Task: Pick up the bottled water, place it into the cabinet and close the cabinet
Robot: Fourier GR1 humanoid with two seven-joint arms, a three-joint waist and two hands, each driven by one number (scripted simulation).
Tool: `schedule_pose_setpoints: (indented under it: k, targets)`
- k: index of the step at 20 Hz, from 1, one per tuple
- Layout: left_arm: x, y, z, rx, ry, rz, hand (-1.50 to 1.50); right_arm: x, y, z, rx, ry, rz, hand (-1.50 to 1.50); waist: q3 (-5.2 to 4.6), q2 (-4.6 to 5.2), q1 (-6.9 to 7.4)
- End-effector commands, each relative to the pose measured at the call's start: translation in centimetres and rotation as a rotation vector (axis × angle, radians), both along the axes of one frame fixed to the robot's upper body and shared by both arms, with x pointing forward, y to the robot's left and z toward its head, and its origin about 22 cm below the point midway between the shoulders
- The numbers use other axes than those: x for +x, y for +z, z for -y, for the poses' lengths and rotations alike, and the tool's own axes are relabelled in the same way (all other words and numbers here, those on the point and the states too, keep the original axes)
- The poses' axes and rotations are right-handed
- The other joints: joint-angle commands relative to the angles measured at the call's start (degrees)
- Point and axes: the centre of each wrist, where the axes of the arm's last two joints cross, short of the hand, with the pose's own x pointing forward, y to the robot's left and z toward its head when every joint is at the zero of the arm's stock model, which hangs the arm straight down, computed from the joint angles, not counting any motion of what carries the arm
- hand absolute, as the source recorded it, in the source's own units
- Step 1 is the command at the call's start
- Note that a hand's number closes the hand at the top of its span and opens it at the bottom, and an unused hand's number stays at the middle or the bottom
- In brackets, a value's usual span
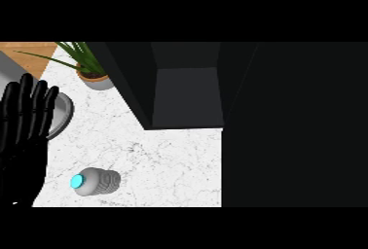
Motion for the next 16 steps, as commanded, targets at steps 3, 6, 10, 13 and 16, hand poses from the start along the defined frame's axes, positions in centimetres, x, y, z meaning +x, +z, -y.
schedule_pose_setpoints:
  k: [3,6,10,13,16]
  targets:
    - [-3.5,0.5,-2.3,-0.021,-0.161,0.038,-1.50,-2.4,-1.1,0.6,-0.025,-0.004,-0.073,-1.50,-0.42,1.02,1.80]
    - [-7.4,0.9,-3.9,-0.011,-0.312,0.048,-1.50,-4.4,-0.9,0.8,-0.041,0.027,-0.122,-1.50,-0.52,0.48,2.84]
    - [-9.2,-2.2,-3.8,-0.262,-0.326,-0.190,-1.50,-5.3,-0.2,-1.3,0.105,0.207,-0.210,-1.50,-0.55,0.62,3.19]
    - [-11.6,-1.4,-5.7,-0.242,-0.322,-0.194,-1.50,-8.4,0.0,-0.7,0.104,0.241,-0.216,-1.50,-0.42,0.74,2.05]
    - [-14.1,-1.7,-8.3,-0.249,-0.323,-0.200,-1.50,-9.6,1.2,0.3,0.100,0.248,-0.231,-1.50,-0.44,0.72,2.43]
